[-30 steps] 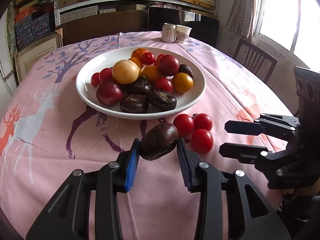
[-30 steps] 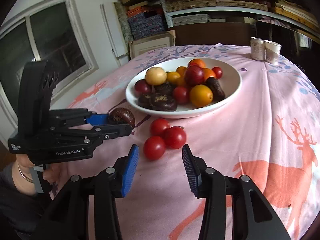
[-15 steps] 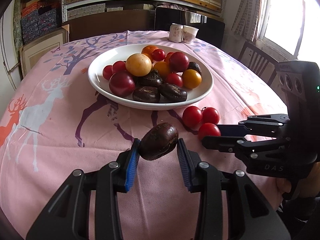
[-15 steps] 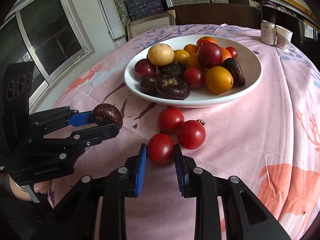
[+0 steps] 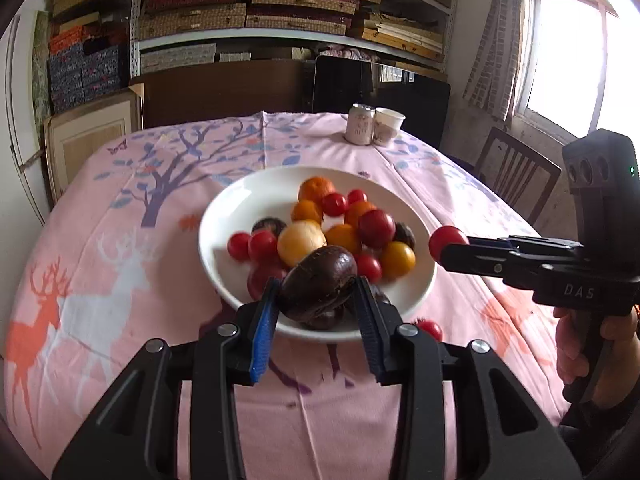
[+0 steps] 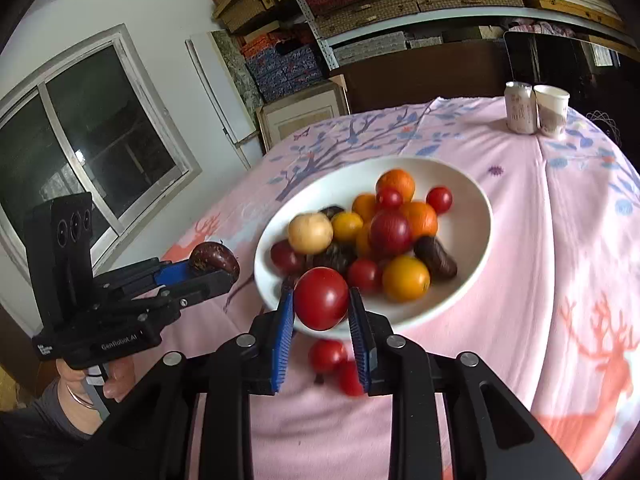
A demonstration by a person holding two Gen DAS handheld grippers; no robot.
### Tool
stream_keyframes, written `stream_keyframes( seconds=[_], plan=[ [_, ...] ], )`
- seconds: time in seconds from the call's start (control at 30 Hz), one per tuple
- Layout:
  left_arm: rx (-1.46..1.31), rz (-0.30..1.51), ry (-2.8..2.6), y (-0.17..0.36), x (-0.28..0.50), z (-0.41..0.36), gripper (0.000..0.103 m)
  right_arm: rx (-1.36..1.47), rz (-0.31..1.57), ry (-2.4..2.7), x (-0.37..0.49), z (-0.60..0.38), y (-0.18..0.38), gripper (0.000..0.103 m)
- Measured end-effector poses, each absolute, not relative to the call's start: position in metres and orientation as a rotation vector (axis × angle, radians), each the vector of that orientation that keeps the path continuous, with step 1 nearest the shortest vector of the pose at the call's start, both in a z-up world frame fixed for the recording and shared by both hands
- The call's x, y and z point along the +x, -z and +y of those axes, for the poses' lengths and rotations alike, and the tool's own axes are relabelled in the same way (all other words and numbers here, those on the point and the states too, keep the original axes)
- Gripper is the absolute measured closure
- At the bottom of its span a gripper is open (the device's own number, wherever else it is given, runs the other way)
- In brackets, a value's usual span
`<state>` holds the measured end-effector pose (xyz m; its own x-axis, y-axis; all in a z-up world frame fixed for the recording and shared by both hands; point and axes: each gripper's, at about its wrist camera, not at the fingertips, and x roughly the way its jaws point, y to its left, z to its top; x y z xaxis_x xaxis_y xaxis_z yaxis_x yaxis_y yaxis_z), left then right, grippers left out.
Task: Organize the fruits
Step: 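Place the dark purple fruit and red tomato on the white plate, opening both grippers, then grasp a red tomato with the left gripper while the right gripper grasps another red tomato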
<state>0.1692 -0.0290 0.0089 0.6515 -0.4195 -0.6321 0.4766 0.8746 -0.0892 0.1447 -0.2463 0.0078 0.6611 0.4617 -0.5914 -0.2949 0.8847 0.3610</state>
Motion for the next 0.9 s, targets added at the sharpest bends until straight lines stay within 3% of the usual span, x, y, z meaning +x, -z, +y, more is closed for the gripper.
stream_keyframes(
  seconds=[0.27, 0.33, 0.37, 0.4, 0.47, 0.9],
  plan=[
    [0.096, 0.755, 0.472, -0.008, 0.247, -0.055, 0.066, 0.309, 0.759, -0.362, 0.221, -0.253, -0.010, 0.074],
    [0.098, 0.775, 0.459, -0.001, 0.254, -0.058, 0.065, 0.323, 0.751, -0.346, 0.225, -0.255, -0.008, 0.064],
    [0.089, 0.773, 0.449, -0.001, 0.255, -0.056, 0.059, 0.338, 0.739, -0.343, 0.223, -0.257, -0.007, 0.058],
    [0.077, 0.769, 0.450, -0.002, 0.252, -0.054, 0.046, 0.345, 0.729, -0.345, 0.219, -0.259, -0.007, 0.057],
    [0.064, 0.734, 0.446, -0.005, 0.240, -0.047, 0.038, 0.340, 0.720, -0.346, 0.207, -0.261, -0.008, 0.057],
    [0.210, 0.756, 0.520, 0.034, 0.124, -0.042, 0.034, 0.171, 0.813, -0.378, 0.103, -0.244, 0.045, 0.057]
  ],
)
